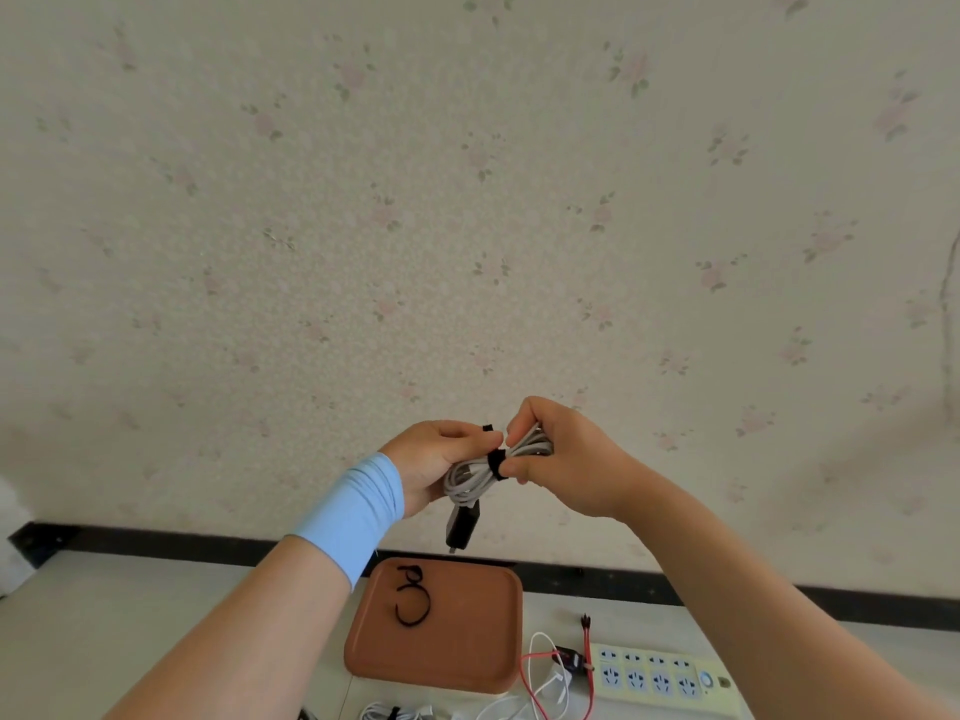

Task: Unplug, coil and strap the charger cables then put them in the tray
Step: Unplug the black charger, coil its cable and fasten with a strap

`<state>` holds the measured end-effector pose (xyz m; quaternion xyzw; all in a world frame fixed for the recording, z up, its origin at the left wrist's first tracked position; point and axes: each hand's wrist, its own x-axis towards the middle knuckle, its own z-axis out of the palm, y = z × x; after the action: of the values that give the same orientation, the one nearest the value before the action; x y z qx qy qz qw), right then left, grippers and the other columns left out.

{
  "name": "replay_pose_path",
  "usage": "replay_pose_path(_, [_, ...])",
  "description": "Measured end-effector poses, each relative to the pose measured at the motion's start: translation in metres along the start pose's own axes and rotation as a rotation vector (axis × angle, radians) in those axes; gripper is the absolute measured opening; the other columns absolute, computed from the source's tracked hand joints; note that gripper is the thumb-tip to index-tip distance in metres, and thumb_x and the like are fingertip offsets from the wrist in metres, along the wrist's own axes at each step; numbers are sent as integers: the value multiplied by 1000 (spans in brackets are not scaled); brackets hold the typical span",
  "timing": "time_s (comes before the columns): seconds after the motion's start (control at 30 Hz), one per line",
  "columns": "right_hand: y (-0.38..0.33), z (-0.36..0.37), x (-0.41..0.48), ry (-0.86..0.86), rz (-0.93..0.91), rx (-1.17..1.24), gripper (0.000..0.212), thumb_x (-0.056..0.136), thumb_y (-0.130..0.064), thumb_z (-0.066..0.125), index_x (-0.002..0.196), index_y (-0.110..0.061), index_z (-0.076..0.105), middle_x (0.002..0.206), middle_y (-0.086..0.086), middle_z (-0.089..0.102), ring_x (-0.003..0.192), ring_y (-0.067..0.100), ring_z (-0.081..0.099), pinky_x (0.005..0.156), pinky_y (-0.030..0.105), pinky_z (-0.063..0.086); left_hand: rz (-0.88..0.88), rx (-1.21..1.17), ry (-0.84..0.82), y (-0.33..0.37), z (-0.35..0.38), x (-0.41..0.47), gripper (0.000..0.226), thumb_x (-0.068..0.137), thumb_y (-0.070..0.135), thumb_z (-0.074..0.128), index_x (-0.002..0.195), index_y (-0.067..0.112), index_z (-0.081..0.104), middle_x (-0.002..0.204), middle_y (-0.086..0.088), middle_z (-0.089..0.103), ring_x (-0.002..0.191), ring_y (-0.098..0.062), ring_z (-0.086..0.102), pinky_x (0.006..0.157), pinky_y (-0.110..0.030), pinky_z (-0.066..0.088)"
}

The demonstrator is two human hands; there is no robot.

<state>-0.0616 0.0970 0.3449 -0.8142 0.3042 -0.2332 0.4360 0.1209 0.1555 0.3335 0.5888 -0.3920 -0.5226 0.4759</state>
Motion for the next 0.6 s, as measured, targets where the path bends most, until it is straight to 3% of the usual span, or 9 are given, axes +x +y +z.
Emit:
replay_pose_path(0.13, [2,4,-2,25,-80,-65,25,85,-3,76,83,-20,58,94,10,66,80,18,65,74,30,57,54,74,-71,-3,0,0,13,85,20,71,74,14,70,69,-1,66,66,-13,62,62,-24,50])
replay_pose_path(0.23, [3,3,-4,59,-122,6,28,83,4,75,80,-17,57,92,13,65,77,14,64,73,25,56,119,142,-68,-3,2,0,27,89,22,68,61,23,67,62,7,61,65,-7,56,68,-21,44])
replay_pose_path(0.33, [4,2,-5,99,-154,57,29,82,7,75,84,-13,55,83,10,63,71,18,64,69,23,55,141,201,-121,0,3,-2,18,93,25,63,76,20,66,71,6,67,72,-6,61,76,-22,43])
replay_pose_path(0.4, [5,5,-5,152,-154,91,31,80,8,77,90,-11,54,79,7,66,70,16,70,65,23,55,138,212,-137,2,1,-2,14,92,26,64,82,17,66,85,-6,74,85,-16,70,86,-30,49])
replay_pose_path(0.53, [13,12,-1,287,-189,-57,41,76,-10,87,97,-30,59,97,-2,62,74,2,58,69,16,50,152,287,39,5,-3,5,13,82,30,76,72,22,73,81,-4,72,83,-18,65,90,-34,50])
replay_pose_path(0.6, [19,15,2,301,-307,-185,37,77,-11,86,102,-26,64,103,-8,59,84,3,56,74,12,46,141,342,82,7,-4,6,12,78,32,80,75,22,76,80,-1,73,83,-15,65,88,-30,51])
